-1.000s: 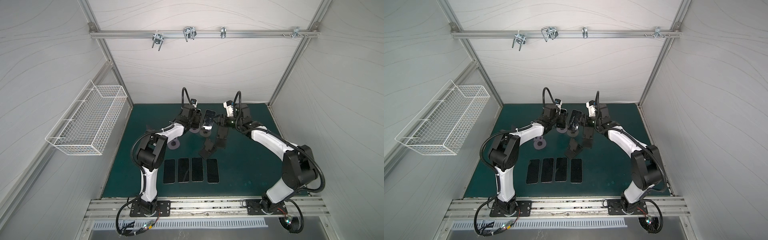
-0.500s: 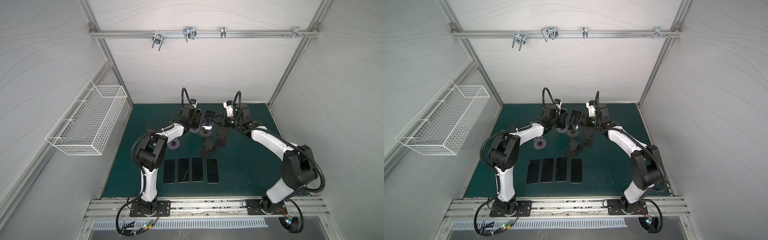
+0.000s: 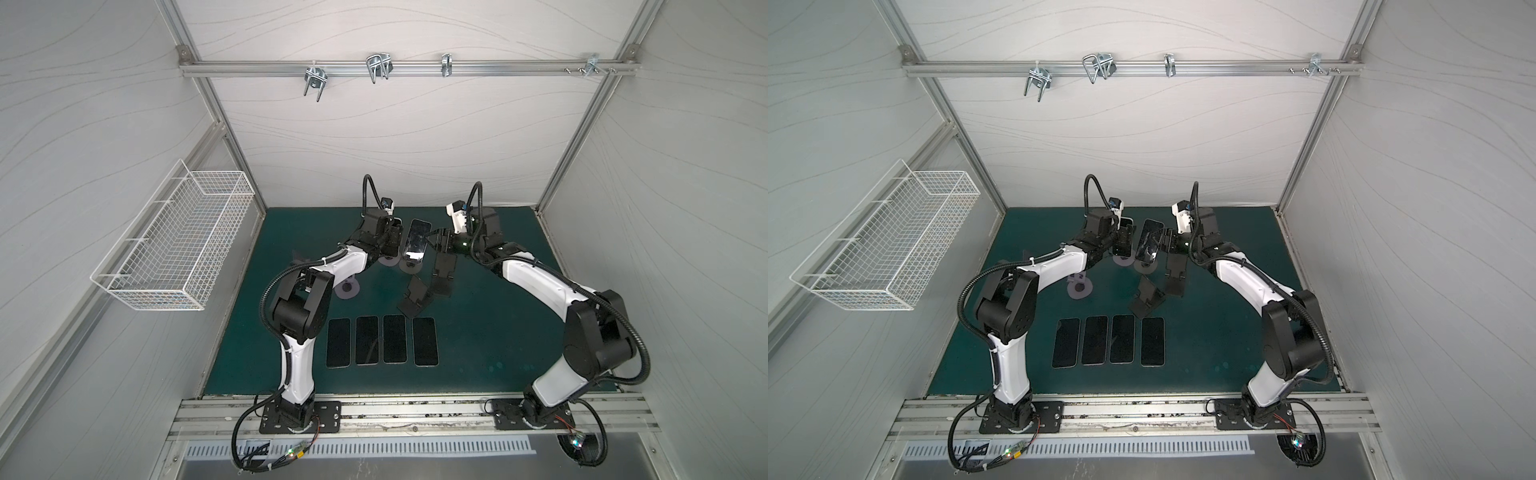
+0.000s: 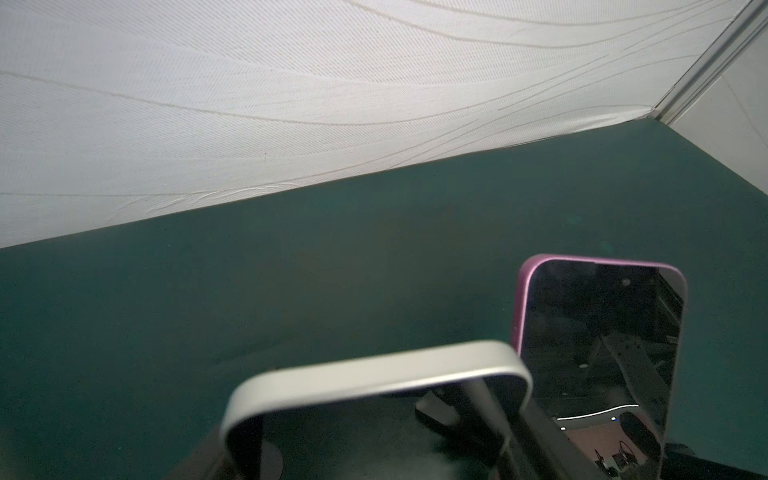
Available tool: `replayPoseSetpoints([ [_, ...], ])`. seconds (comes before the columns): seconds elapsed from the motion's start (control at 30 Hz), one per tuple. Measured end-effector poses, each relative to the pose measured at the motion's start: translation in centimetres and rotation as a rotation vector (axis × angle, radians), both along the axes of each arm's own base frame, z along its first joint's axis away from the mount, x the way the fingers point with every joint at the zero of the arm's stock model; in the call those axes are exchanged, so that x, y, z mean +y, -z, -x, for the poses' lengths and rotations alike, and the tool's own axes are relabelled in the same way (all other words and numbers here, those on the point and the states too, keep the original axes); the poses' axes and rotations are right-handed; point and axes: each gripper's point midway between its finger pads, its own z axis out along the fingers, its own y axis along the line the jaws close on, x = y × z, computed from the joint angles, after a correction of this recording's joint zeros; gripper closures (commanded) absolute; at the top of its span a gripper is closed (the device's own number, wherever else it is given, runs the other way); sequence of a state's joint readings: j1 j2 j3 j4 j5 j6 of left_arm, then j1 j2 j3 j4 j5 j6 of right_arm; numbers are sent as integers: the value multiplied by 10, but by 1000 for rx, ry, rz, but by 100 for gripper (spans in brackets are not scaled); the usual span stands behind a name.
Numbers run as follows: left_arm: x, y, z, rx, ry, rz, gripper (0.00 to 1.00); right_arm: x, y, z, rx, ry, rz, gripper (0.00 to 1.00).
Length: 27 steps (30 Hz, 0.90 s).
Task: Remove the phone from the phone stand
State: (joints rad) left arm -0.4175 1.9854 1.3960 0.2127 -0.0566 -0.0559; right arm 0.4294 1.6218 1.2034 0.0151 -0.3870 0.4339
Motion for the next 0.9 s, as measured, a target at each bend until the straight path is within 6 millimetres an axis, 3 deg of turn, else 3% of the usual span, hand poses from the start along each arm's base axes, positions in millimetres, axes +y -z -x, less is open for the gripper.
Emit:
replayPoseSetpoints([
  [0.5, -3, -39, 7, -53, 27, 44, 39, 0, -2, 4, -15, -8, 10, 35],
  [0.73, -1, -81, 17, -112, 41, 75, 41, 17, -18, 28, -60, -60, 39, 34],
  [0.9, 3, -100, 27, -121, 41, 79, 43, 26, -34, 44, -86, -92, 38, 35],
])
